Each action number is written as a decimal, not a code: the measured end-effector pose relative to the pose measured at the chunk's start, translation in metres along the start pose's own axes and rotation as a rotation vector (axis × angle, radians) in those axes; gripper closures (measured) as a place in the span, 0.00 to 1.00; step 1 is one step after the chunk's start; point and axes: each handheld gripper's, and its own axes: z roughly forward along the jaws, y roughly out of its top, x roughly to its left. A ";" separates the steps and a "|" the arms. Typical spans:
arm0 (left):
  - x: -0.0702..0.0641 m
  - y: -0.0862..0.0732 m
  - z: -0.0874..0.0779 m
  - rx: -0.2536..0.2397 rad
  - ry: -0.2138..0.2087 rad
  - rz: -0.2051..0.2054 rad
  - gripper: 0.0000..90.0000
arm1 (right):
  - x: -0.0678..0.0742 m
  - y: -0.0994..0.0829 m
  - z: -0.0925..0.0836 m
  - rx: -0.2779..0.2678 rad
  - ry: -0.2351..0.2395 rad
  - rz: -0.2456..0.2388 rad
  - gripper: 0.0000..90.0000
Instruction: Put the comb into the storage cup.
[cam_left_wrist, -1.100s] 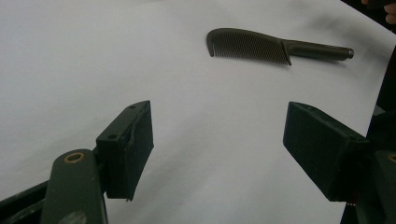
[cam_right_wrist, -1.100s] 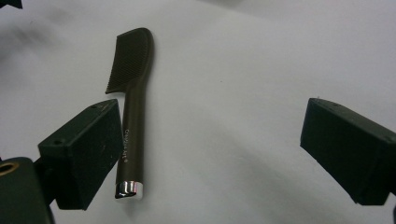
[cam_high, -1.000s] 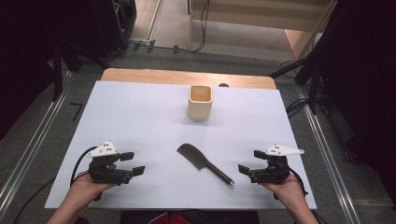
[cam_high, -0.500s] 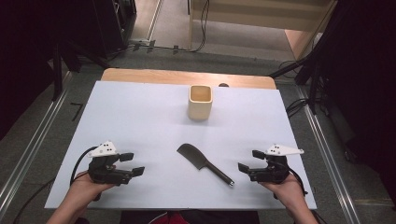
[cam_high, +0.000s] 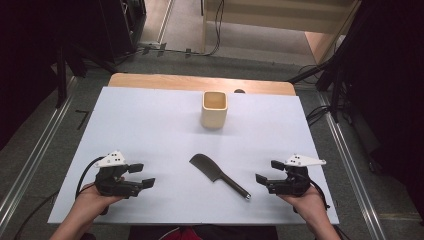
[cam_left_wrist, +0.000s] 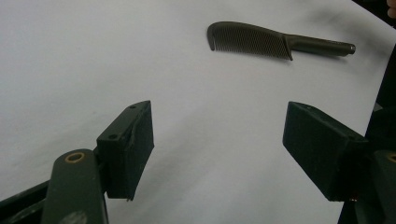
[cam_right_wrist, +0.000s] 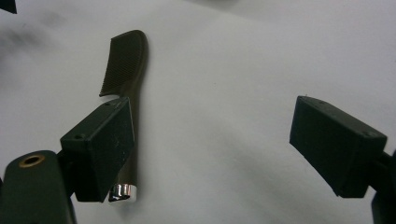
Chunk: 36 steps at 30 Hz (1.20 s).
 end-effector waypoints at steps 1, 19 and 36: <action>0.000 0.000 0.000 0.000 0.000 0.000 0.29 | 0.000 0.000 0.000 0.000 -0.003 0.000 0.13; 0.000 0.001 -0.001 -0.014 -0.003 -0.007 0.29 | 0.005 0.010 0.001 -0.019 0.014 0.001 0.14; 0.000 0.002 -0.001 -0.009 -0.012 -0.019 0.29 | 0.026 0.029 0.009 -0.048 0.032 -0.045 0.14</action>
